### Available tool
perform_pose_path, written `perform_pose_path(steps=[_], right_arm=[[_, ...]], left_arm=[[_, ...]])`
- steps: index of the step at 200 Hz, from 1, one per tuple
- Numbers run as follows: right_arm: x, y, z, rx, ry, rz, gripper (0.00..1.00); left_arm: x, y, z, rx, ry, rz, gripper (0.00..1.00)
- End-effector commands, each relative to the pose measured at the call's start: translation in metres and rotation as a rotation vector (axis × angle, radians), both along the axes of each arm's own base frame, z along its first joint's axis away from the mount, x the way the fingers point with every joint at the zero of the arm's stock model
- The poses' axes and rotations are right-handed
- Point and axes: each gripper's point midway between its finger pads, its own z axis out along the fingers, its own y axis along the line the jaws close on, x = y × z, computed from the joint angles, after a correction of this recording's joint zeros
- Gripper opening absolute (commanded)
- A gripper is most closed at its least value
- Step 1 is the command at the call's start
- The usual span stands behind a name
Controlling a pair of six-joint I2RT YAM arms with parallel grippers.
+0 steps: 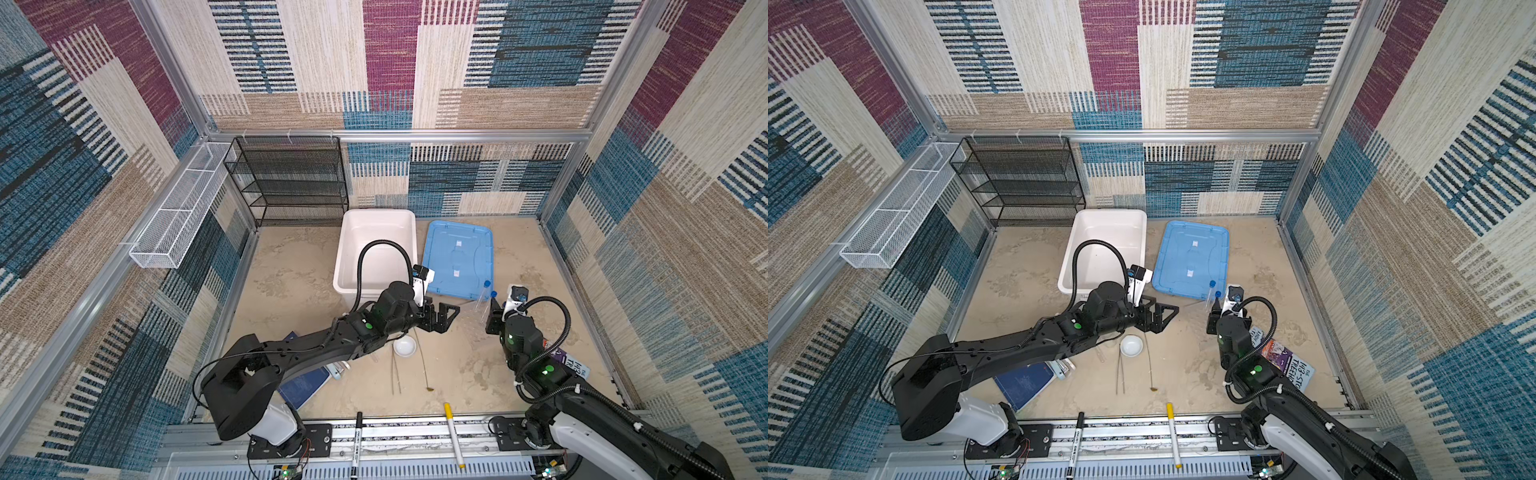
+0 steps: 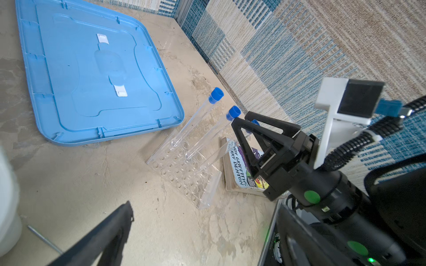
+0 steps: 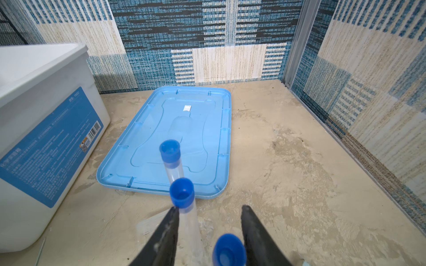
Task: Organize the chemistry lab equipment
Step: 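Lower the tube into the clear rack and open the right gripper, then move the left gripper to the white bin's rim while the right arm follows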
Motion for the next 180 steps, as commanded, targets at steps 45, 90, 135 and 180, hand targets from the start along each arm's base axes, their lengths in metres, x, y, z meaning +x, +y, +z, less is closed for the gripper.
perform_pose_path(steps=[45,90,135,180], right_arm=[[-0.01,-0.013,0.059,0.137,-0.112,-0.064,0.78],[-0.002,0.001,0.133,0.167,-0.217,0.005,1.0],[0.047,0.072,0.198,0.143,-0.238,0.249,0.99],[0.102,0.117,0.211,0.121,-0.228,0.33,1.0]], left_arm=[[-0.002,0.026,0.105,0.047,-0.229,0.008,1.0],[0.034,0.114,0.15,0.061,-0.175,0.205,0.94],[0.085,0.174,0.129,0.145,-0.055,0.381,0.99],[0.152,0.23,0.113,0.22,0.04,0.552,0.99]])
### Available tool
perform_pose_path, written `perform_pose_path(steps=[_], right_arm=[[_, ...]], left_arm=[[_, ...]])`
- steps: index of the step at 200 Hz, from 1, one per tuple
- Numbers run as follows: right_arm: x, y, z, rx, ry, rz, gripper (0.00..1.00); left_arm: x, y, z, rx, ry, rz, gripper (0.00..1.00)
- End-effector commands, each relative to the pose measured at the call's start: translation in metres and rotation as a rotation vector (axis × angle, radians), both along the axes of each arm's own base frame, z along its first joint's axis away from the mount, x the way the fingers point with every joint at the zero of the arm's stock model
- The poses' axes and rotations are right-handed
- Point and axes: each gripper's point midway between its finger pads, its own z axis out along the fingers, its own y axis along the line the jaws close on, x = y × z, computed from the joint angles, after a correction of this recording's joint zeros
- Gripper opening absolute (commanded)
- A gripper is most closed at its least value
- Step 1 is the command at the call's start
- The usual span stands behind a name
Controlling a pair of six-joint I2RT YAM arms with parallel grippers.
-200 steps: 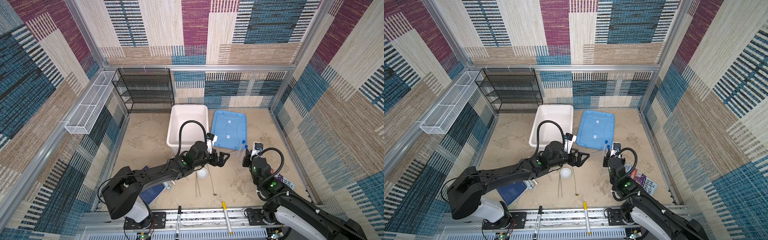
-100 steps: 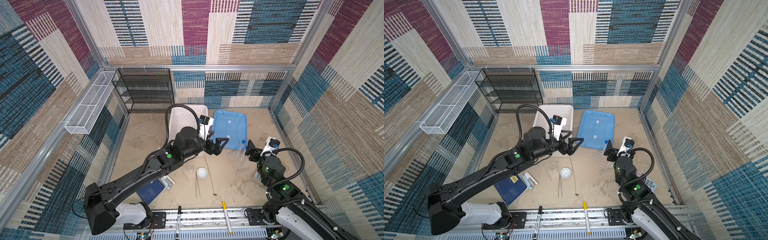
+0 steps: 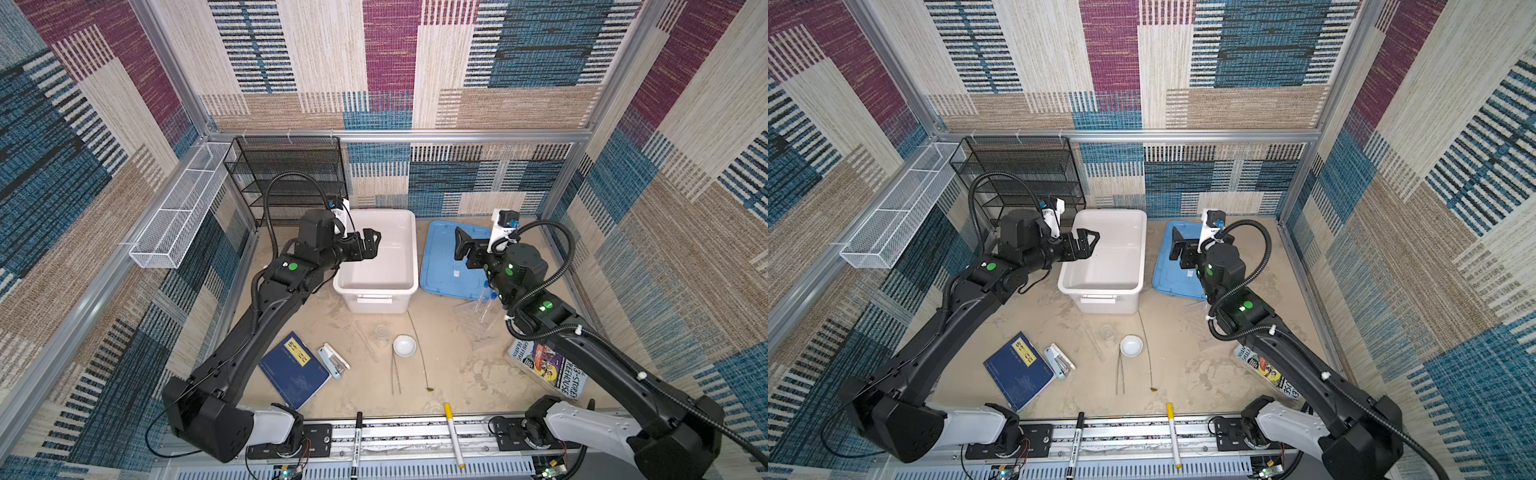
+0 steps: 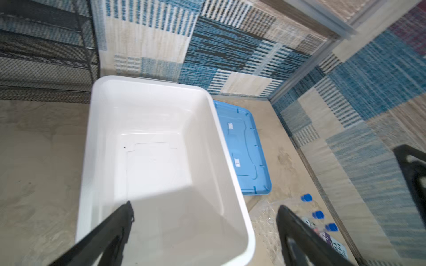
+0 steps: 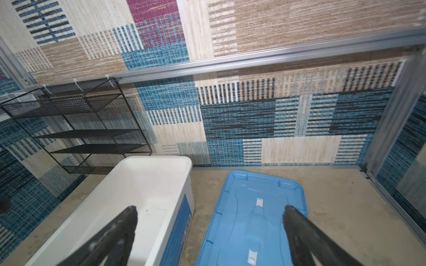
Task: Organize the chemistry lab equipment
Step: 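Move the left gripper to the white bin's rim while the right arm follows, then grip the white bin's rim with the left gripper and pull it toward the robot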
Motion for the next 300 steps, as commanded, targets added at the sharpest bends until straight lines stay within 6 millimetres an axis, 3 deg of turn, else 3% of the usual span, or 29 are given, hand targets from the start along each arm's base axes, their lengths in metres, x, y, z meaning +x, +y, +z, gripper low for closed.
perform_pose_path(steps=[1,17,39,69,101,142,169,191,242,267,300], right_arm=[[0.018,0.021,0.012,0.0,-0.03,0.064,1.0],[0.033,0.036,-0.004,-0.038,0.032,0.101,0.99],[0.044,0.049,-0.018,-0.041,0.132,0.128,0.99],[0.046,0.073,-0.024,-0.038,0.138,0.237,0.99],[0.046,0.087,-0.024,0.029,0.119,0.295,0.99],[0.046,0.096,-0.037,0.006,0.231,0.309,0.99],[0.043,0.093,-0.037,0.009,0.227,0.303,0.99],[0.043,0.091,-0.039,-0.015,0.224,0.3,0.99],[0.029,0.081,-0.054,0.027,0.248,0.279,1.0],[0.024,0.057,-0.051,0.062,0.219,0.174,1.0],[0.02,0.049,-0.048,0.074,0.211,0.143,1.0]], left_arm=[[0.02,0.023,-0.008,0.041,0.067,0.073,0.99],[0.034,0.04,-0.013,0.07,0.133,0.154,0.99],[0.045,0.043,-0.016,0.132,0.144,0.147,0.98],[0.062,0.063,-0.062,0.287,0.165,0.211,0.99],[0.076,0.069,-0.101,0.297,0.14,0.244,0.99],[0.085,0.066,-0.121,0.294,0.209,0.213,0.96],[0.095,0.073,-0.145,0.288,0.244,0.244,0.88],[0.103,0.063,-0.143,0.252,0.233,0.212,0.79],[0.107,0.063,-0.145,0.265,0.247,0.211,0.47],[0.107,0.064,-0.141,0.254,0.243,0.224,0.27],[0.11,0.061,-0.14,0.237,0.246,0.223,0.25]])
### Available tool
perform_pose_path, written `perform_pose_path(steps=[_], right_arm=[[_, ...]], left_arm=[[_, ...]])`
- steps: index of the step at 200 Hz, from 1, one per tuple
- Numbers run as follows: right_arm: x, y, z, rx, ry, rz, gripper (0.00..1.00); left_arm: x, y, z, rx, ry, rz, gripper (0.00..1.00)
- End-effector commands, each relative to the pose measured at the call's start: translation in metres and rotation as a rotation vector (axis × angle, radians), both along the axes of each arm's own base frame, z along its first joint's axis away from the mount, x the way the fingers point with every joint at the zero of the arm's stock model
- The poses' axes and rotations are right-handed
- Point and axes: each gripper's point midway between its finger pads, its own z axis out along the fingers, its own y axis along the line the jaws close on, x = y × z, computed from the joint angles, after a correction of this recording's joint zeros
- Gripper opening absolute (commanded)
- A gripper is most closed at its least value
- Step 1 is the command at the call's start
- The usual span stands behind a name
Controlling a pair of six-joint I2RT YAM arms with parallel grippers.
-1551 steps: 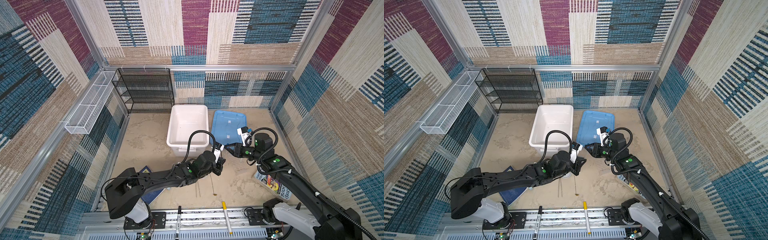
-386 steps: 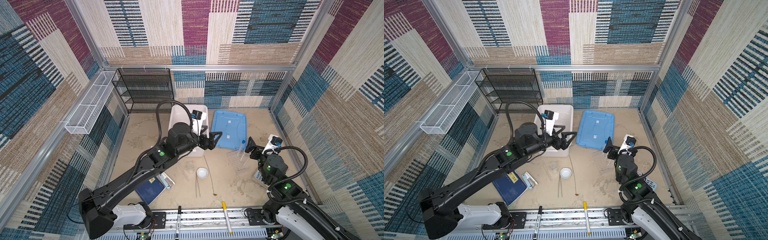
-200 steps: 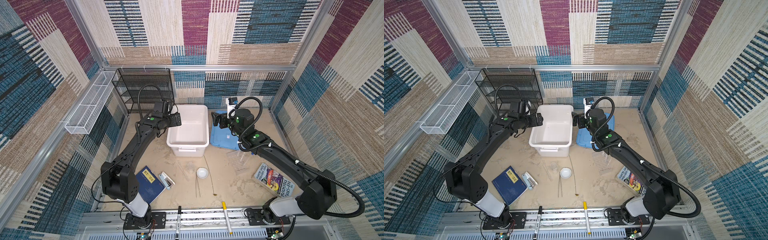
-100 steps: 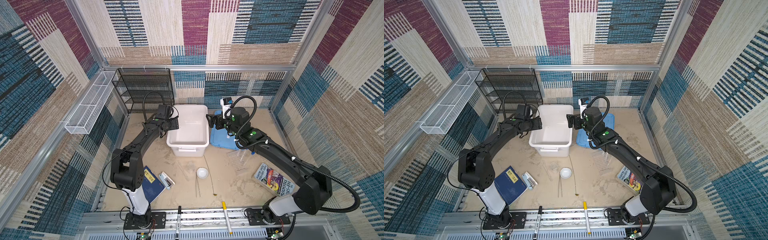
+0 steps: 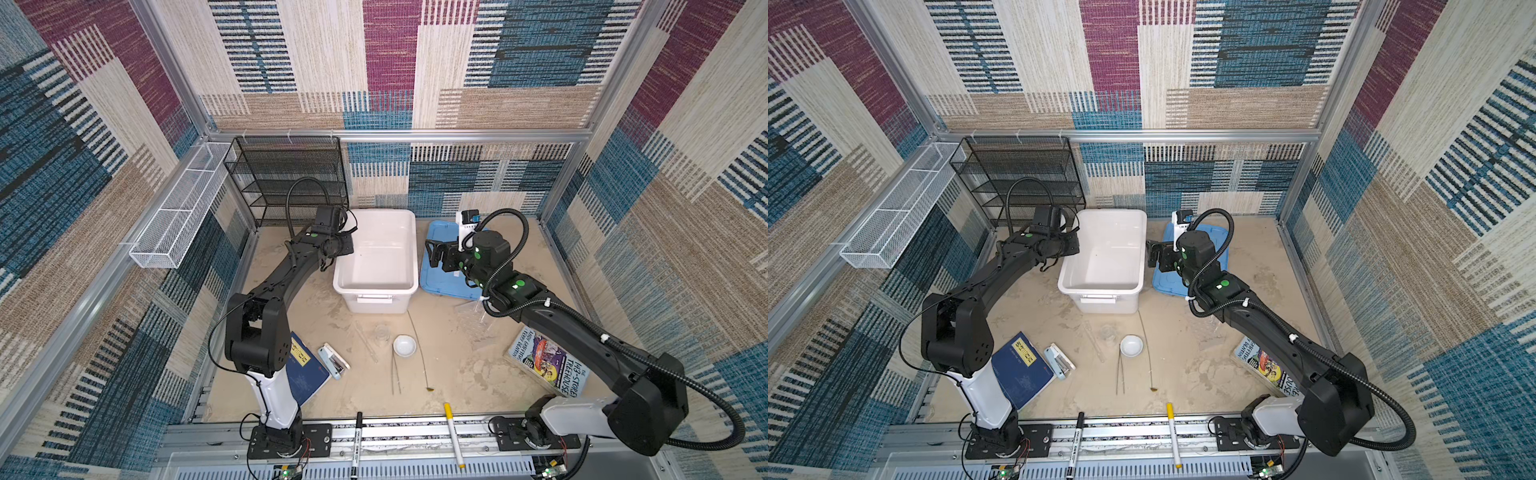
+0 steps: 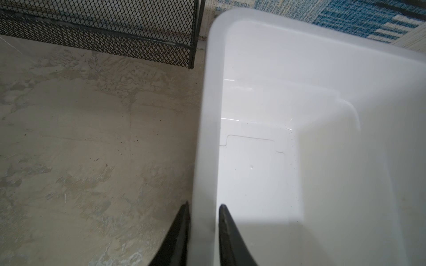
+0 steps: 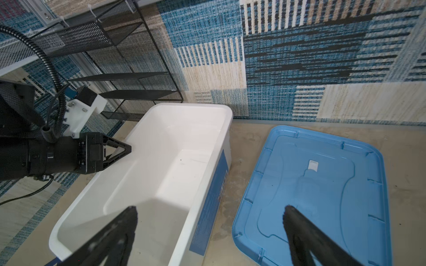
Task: Organize the chemistry lab equipment
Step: 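Grip the white bin's rim with the left gripper and pull it toward the robot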
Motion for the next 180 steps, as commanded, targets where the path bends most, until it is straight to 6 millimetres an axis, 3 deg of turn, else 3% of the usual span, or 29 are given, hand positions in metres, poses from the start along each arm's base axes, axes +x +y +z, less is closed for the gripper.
perform_pose_path(steps=[1,23,51,104,130,180], right_arm=[[0.002,-0.008,0.012,0.042,-0.04,-0.053,1.0],[0.0,-0.009,0.011,0.055,-0.041,-0.05,1.0],[-0.003,-0.012,0.008,0.051,-0.045,-0.055,1.0],[-0.002,-0.012,0.0,0.037,-0.044,-0.058,1.0],[-0.001,-0.01,0.0,0.039,-0.047,-0.051,0.99],[-0.002,-0.007,0.008,0.062,-0.072,-0.035,1.0]], left_arm=[[0.005,-0.004,0.009,-0.034,-0.022,0.0,0.25],[0.004,-0.006,0.015,-0.047,-0.034,0.0,0.17],[0.004,-0.005,0.024,-0.044,-0.053,-0.001,0.16],[-0.001,-0.002,0.021,-0.051,-0.041,0.019,0.07],[-0.003,0.001,0.04,-0.072,-0.086,0.051,0.04],[-0.015,0.014,0.056,-0.132,-0.127,0.155,0.0]])
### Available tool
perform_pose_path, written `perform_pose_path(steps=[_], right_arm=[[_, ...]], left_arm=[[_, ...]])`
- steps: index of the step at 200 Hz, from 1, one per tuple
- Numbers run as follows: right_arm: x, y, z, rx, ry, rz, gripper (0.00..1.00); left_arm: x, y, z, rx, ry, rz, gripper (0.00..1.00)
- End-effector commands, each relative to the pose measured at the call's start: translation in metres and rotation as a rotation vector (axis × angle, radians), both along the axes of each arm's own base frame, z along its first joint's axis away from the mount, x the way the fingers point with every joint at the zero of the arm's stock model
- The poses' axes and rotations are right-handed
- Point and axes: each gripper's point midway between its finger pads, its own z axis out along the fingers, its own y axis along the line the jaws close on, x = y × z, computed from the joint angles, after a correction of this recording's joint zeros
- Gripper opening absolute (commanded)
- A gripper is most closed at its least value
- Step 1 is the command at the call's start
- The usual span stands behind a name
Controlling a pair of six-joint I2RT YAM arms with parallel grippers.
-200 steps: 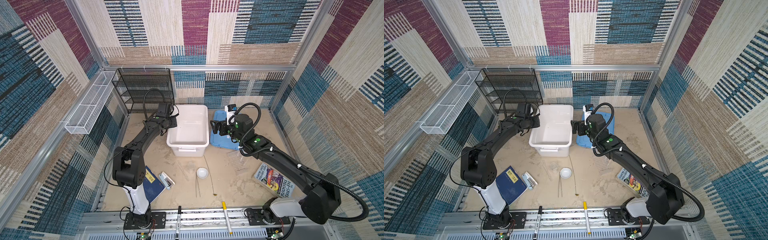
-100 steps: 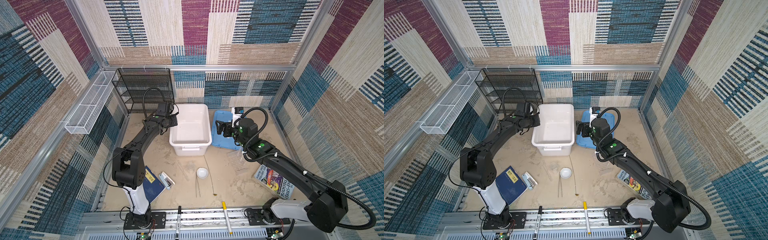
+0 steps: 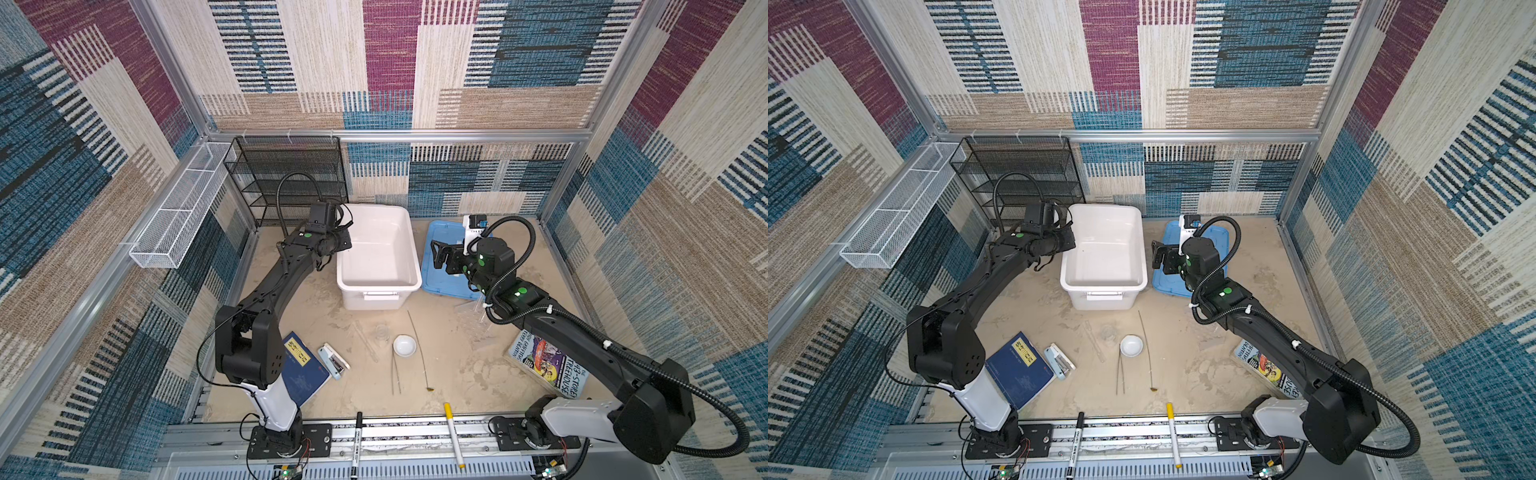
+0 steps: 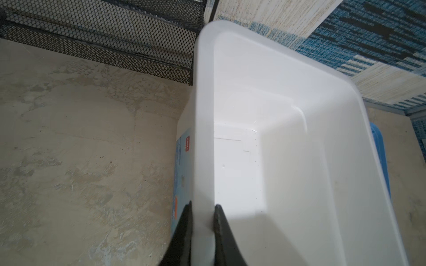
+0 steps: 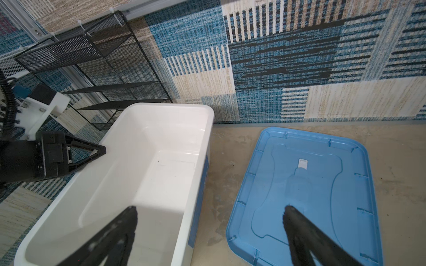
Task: Organize the chemistry lab equipment
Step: 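Grip the white bin's rim with the left gripper and pull it toward the robot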
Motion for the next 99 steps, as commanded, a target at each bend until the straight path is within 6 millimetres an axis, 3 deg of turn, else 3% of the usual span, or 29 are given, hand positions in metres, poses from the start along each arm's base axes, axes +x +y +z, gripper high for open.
perform_pose_path(steps=[1,26,73,99], right_arm=[[0.001,0.003,0.014,0.033,-0.046,0.012,1.0],[0.001,0.004,0.013,0.034,-0.049,0.018,1.0],[-0.003,0.016,0.018,0.047,-0.057,0.09,1.0],[-0.004,0.019,0.02,0.054,-0.052,0.105,1.0]], left_arm=[[-0.002,0.007,0.018,-0.06,-0.067,0.08,0.0],[-0.013,0.011,0.025,-0.103,-0.1,0.116,0.0],[-0.033,0.04,0.038,-0.073,-0.192,0.248,0.0],[-0.04,0.05,0.032,-0.056,-0.186,0.297,0.0]])
